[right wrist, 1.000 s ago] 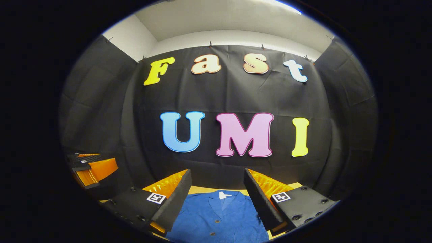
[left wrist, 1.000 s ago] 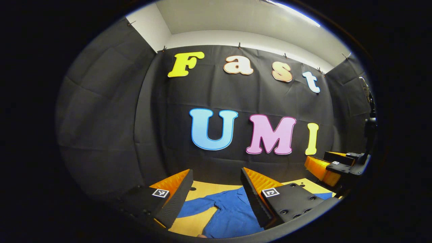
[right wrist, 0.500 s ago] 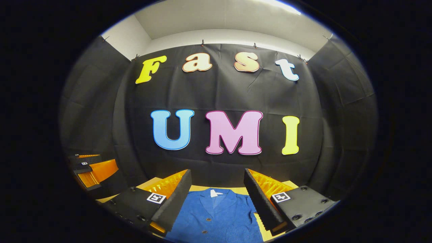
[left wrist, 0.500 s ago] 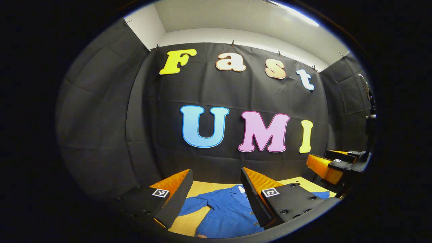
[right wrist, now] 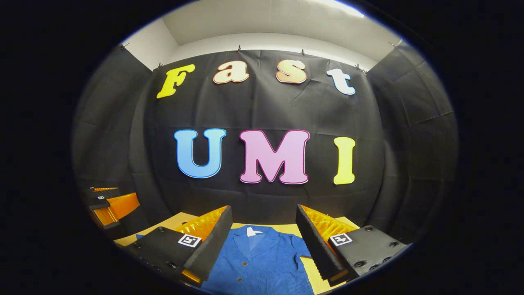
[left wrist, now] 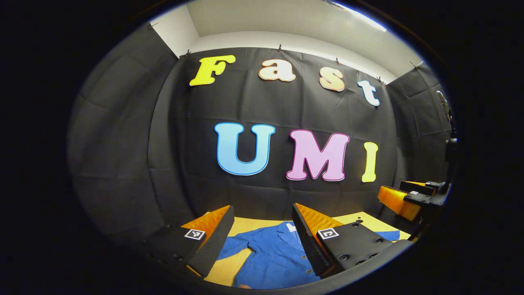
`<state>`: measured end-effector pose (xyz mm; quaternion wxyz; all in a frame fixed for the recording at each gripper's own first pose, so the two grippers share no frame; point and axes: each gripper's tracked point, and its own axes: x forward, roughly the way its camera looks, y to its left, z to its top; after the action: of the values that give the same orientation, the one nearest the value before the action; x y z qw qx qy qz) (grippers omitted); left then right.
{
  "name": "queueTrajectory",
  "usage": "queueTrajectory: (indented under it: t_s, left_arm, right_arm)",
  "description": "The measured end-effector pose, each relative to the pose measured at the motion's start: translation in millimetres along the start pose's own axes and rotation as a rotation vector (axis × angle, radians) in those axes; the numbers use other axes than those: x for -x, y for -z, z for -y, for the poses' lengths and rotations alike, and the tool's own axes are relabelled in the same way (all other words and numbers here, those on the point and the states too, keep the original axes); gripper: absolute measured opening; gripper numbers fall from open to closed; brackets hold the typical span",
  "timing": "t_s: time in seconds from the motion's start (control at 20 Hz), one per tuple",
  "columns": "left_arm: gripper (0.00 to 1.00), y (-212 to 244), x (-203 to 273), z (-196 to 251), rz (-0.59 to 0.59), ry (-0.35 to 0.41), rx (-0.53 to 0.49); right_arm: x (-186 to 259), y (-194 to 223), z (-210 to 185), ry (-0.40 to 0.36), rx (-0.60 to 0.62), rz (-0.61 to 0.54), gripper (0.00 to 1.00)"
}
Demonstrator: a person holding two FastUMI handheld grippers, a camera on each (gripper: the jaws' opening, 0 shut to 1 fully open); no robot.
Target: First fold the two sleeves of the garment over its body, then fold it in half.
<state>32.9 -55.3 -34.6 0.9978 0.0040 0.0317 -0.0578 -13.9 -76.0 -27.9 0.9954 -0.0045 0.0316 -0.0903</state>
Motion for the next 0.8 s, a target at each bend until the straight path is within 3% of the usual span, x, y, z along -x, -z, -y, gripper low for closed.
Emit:
queueTrajectory:
  t_s: [0.8]
  left_arm:
    - [0.82, 22.8, -26.4, 33.1, -0.055, 0.039, -0.046]
  right_arm:
    - [-26.6, 30.4, 20.1, 0.008, 0.016, -0.046, 0.93]
